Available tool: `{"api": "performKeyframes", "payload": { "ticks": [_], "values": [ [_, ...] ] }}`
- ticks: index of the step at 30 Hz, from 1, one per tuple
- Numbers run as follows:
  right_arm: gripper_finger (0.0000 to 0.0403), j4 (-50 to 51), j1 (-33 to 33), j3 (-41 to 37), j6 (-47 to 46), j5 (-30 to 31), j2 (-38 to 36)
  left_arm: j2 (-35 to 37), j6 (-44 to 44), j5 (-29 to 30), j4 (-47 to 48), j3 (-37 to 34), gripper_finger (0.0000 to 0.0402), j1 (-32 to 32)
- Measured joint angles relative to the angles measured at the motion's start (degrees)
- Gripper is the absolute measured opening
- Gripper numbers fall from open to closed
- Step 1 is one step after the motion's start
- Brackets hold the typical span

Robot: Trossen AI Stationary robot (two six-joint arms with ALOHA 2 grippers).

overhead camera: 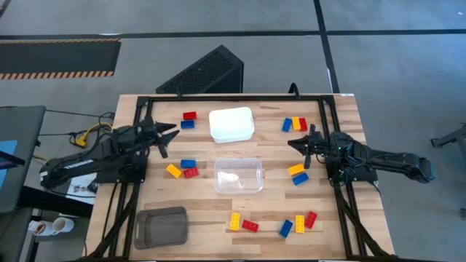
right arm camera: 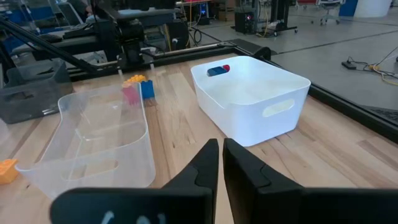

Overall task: Sort & place blocks by color
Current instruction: Put the blue game piece into the transparent bin

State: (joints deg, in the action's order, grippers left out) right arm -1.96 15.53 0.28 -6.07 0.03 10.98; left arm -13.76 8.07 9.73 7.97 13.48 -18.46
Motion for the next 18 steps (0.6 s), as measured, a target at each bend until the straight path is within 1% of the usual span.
{"api": "performKeyframes", "payload": {
  "ticks": [4, 10, 14, 18],
  "values": [
    [0.0049, 0.00, 0.00, 0.00, 0.00, 0.00, 0.00, -7.34, 0.00, 0.01, 0.02, 2.25, 0.0158, -0.01],
    [0.0049, 0.00, -0.01, 0.01, 0.00, 0.00, 0.00, -16.86, -0.26, 0.18, 0.33, 5.30, 0.0180, 0.01],
    [0.0049, 0.02, 0.00, 0.00, 0.02, 0.00, 0.00, -21.06, 0.09, 2.14, 0.84, 6.83, 0.0198, -0.15],
    [0.0049, 0.02, 0.00, 0.00, 0.00, 0.00, 0.00, -24.06, 1.44, 1.24, 6.24, 9.60, 0.0229, -2.03]
  ]
}}
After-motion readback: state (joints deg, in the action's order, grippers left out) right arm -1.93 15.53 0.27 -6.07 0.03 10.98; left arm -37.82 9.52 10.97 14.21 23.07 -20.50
